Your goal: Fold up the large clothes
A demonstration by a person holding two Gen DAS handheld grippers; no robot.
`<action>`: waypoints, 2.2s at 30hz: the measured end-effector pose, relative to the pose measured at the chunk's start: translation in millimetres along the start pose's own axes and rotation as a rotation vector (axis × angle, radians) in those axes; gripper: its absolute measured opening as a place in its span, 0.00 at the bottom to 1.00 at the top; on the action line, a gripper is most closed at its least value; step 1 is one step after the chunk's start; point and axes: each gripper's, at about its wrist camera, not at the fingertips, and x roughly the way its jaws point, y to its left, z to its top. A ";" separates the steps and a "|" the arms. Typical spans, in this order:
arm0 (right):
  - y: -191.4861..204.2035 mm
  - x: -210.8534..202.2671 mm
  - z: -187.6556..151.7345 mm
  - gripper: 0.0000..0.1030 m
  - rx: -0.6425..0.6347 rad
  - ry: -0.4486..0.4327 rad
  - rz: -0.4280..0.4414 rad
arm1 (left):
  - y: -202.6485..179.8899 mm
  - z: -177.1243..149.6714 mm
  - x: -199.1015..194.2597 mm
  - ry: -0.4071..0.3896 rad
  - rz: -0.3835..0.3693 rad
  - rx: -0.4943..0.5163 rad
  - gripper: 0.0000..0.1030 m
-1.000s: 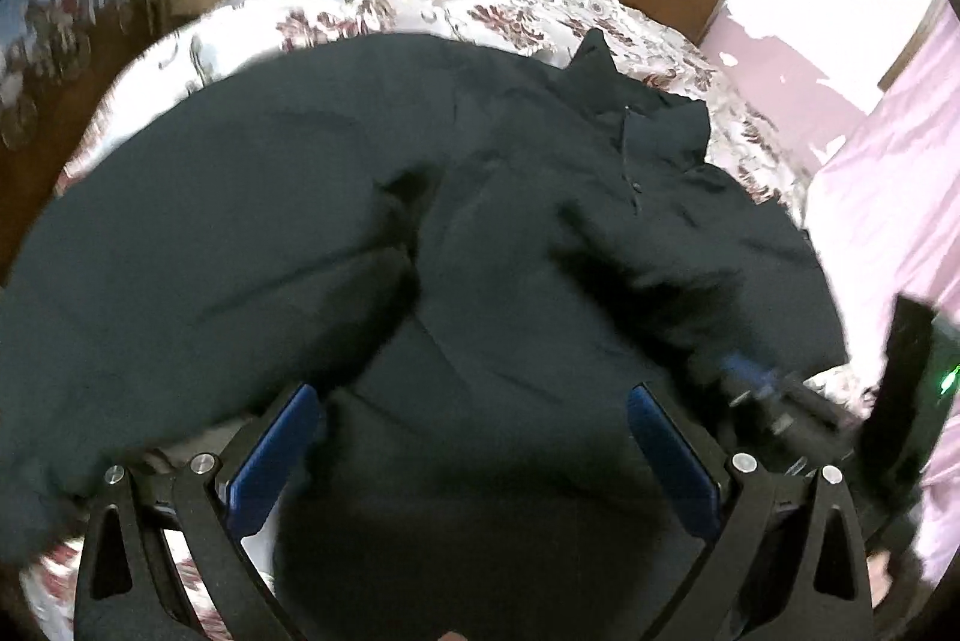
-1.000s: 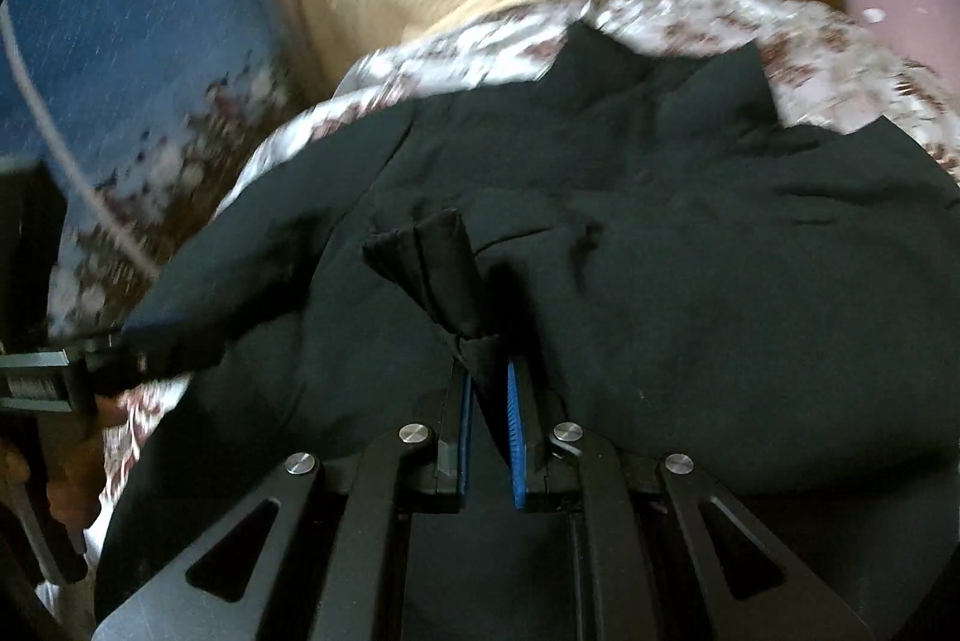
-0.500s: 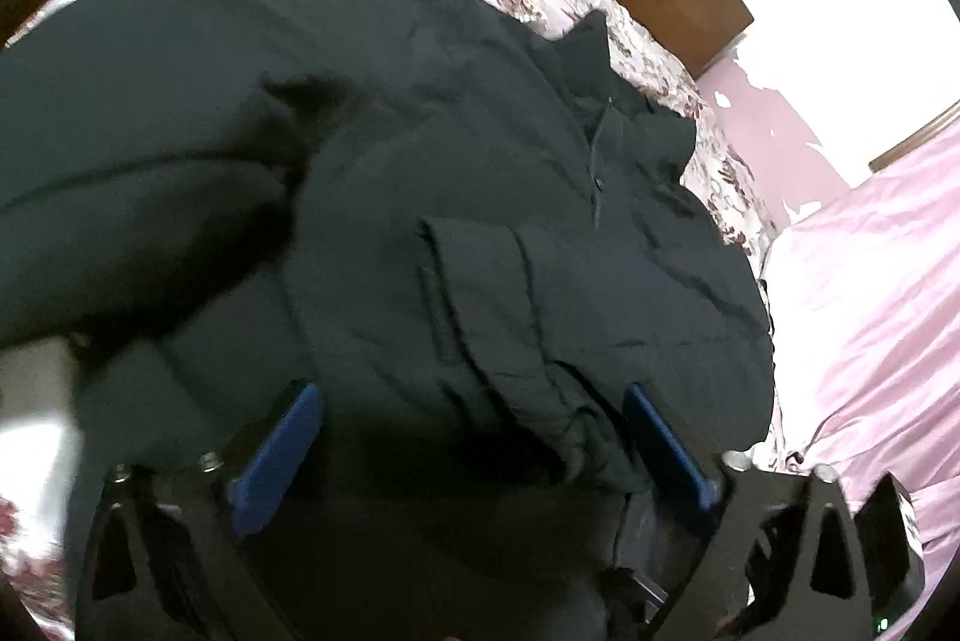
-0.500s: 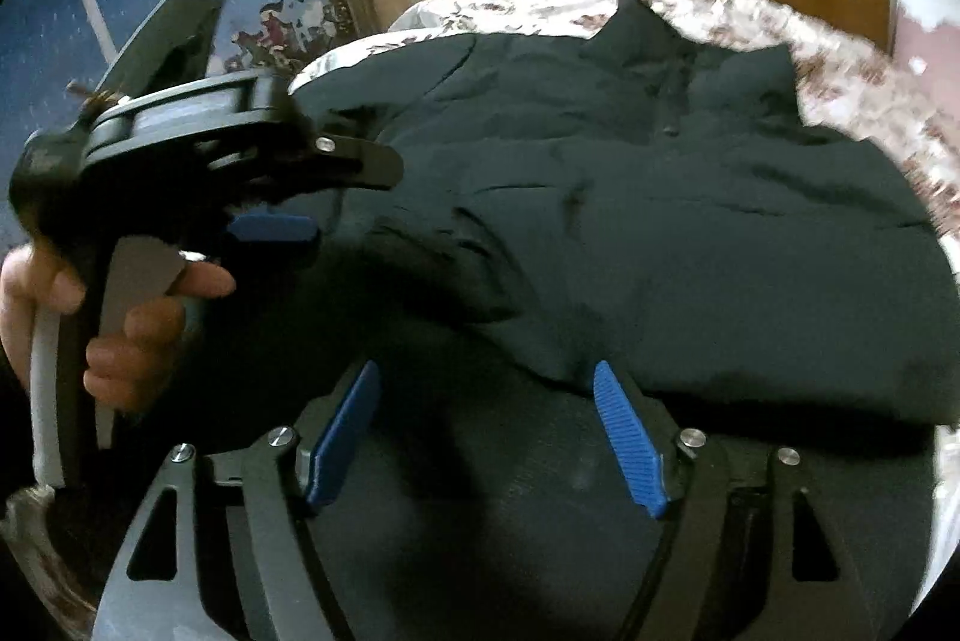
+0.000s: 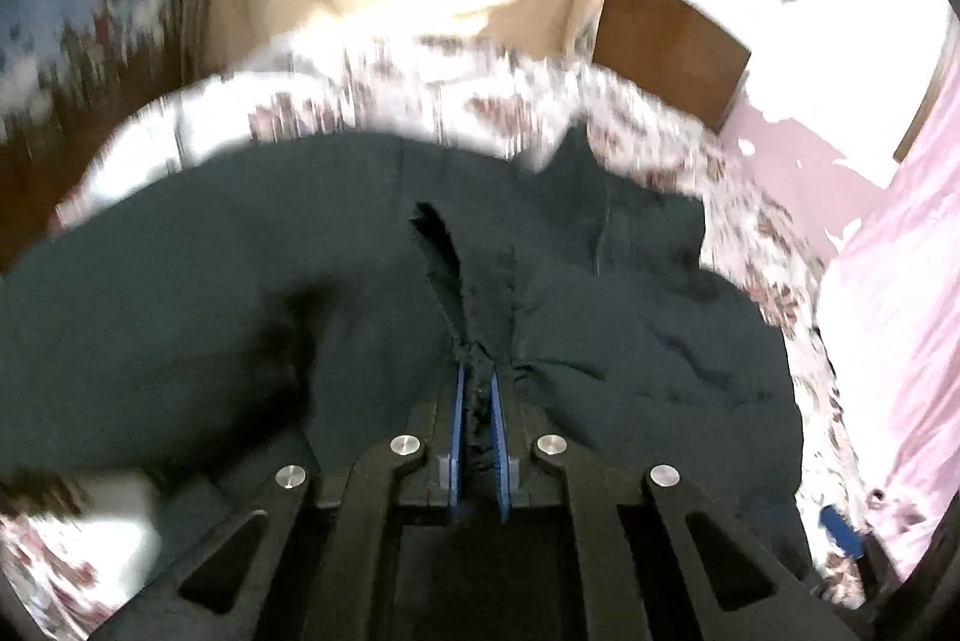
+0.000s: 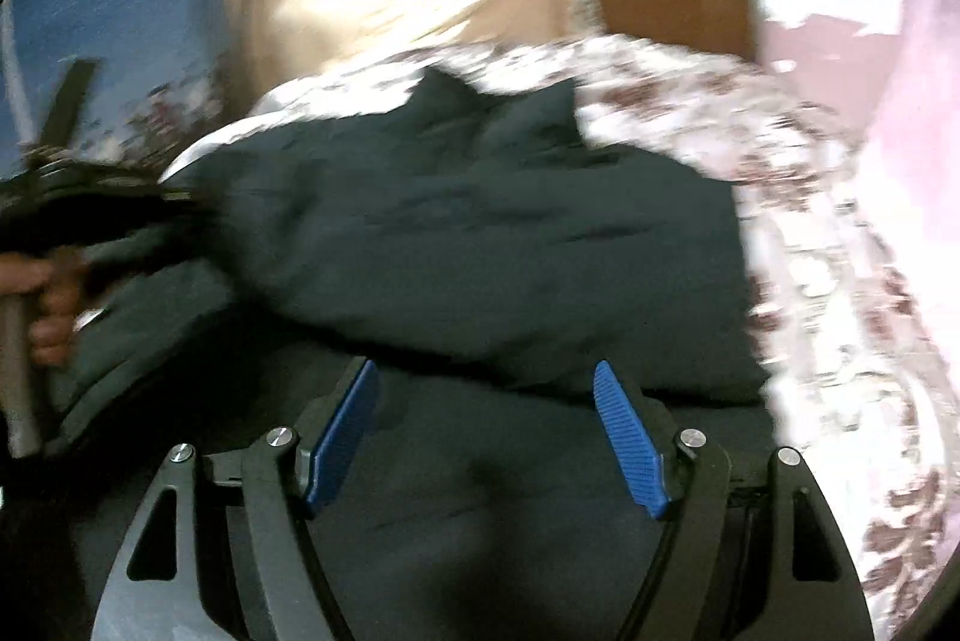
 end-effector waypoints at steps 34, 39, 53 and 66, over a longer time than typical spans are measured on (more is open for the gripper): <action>-34.4 77.8 5.6 0.86 0.187 0.094 -0.077 | 65.7 -43.0 -24.9 0.081 0.101 -0.069 0.81; 25.3 63.6 12.8 0.86 0.071 0.082 -0.005 | 108.6 -63.4 -74.6 0.091 0.129 -0.186 0.86; 166.5 50.3 20.2 0.86 -0.169 0.045 0.066 | 272.9 -98.8 -122.5 0.075 0.159 -0.726 0.98; 201.8 107.0 45.7 0.86 -0.167 0.027 -0.009 | 359.3 -122.7 -96.8 -0.056 0.106 -1.000 0.97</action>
